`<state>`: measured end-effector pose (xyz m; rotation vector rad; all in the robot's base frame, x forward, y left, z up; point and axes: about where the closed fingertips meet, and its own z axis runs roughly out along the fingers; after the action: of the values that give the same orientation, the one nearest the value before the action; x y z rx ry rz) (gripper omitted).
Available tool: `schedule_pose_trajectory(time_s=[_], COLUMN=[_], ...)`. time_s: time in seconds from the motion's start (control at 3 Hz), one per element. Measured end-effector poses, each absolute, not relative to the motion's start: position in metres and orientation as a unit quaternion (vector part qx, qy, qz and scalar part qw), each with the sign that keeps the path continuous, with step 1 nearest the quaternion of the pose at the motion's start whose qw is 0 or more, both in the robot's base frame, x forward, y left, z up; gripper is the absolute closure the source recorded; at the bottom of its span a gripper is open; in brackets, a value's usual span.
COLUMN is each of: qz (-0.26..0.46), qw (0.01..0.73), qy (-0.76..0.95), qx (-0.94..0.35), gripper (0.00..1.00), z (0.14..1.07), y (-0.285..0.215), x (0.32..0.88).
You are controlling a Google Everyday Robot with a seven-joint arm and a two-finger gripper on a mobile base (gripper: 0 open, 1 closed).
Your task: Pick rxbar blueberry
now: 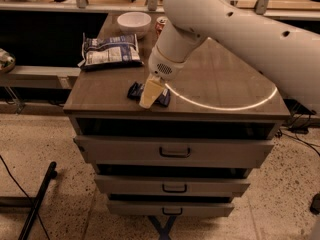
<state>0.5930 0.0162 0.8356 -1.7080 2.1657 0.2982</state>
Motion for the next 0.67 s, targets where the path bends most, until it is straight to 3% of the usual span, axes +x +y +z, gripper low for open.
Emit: schedule_pose_trajectory(time_s=[0.33, 0.67], qz=[0.106, 0.107], qw=[0.181, 0.18], qy=[0.767, 0.767], qx=[-0.606, -0.607], gripper=[0.7, 0.93], z=[0.8341, 0.8331], y=[0.0175, 0.0183], x=[0.5925, 0.5921])
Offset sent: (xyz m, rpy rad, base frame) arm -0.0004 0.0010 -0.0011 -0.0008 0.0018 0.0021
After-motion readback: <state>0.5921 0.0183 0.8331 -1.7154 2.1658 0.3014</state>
